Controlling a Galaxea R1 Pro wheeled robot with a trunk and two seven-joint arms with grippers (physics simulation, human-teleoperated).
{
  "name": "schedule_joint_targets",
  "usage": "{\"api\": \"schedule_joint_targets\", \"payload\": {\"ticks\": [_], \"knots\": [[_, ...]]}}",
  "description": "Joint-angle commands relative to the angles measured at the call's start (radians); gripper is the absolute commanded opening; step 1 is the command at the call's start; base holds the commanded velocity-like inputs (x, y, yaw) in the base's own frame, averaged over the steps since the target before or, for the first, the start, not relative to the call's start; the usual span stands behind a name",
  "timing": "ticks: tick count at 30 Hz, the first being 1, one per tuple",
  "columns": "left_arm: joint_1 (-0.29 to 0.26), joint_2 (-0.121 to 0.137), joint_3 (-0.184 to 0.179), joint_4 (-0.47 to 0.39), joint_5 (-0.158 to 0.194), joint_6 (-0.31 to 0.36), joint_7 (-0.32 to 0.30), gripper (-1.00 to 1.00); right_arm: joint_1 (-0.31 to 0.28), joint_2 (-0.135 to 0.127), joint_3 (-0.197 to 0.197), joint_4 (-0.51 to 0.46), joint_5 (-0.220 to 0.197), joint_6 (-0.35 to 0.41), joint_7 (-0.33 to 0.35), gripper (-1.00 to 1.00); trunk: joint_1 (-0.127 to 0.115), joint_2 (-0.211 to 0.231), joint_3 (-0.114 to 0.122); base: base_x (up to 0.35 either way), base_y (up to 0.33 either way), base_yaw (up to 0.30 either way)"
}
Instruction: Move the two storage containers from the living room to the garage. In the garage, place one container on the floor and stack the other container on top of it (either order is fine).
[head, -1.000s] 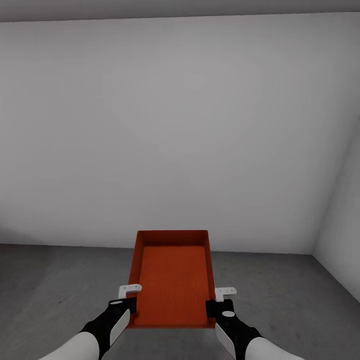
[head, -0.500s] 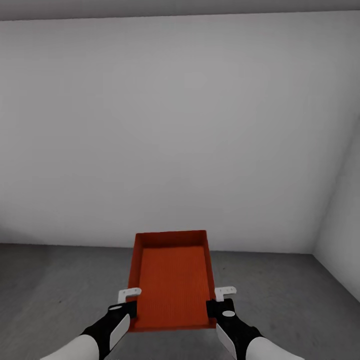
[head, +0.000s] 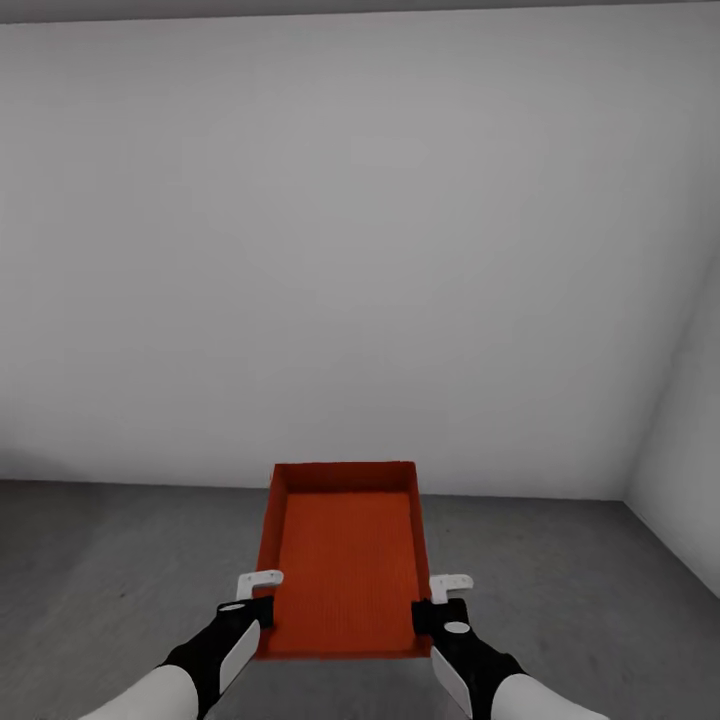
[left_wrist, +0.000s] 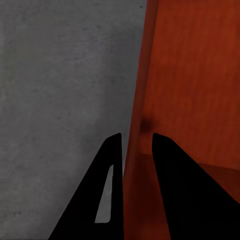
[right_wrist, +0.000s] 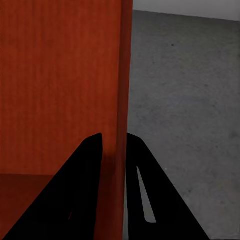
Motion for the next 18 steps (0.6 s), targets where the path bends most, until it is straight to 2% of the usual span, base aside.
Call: {"api": "schedule_joint_targets", "payload": {"ticks": [1, 18], "knots": [[-0.001, 0.001, 0.011, -0.011, -0.009, -0.055, 0.01, -1.0, 0.0, -0.001, -0.009, 0.004, -0.018, -0.005, -0.015, -1.0, 0.0, -0.001, -0.003, 0.0, 0.0, 0.0], [-0.001, 0.001, 0.01, -0.011, -0.009, -0.06, 0.011, -1.0, 0.0, 0.0, -0.009, 0.005, -0.018, -0.005, -0.025, -1.0, 0.0, -0.001, -0.03, 0.0, 0.0, 0.0]]}}
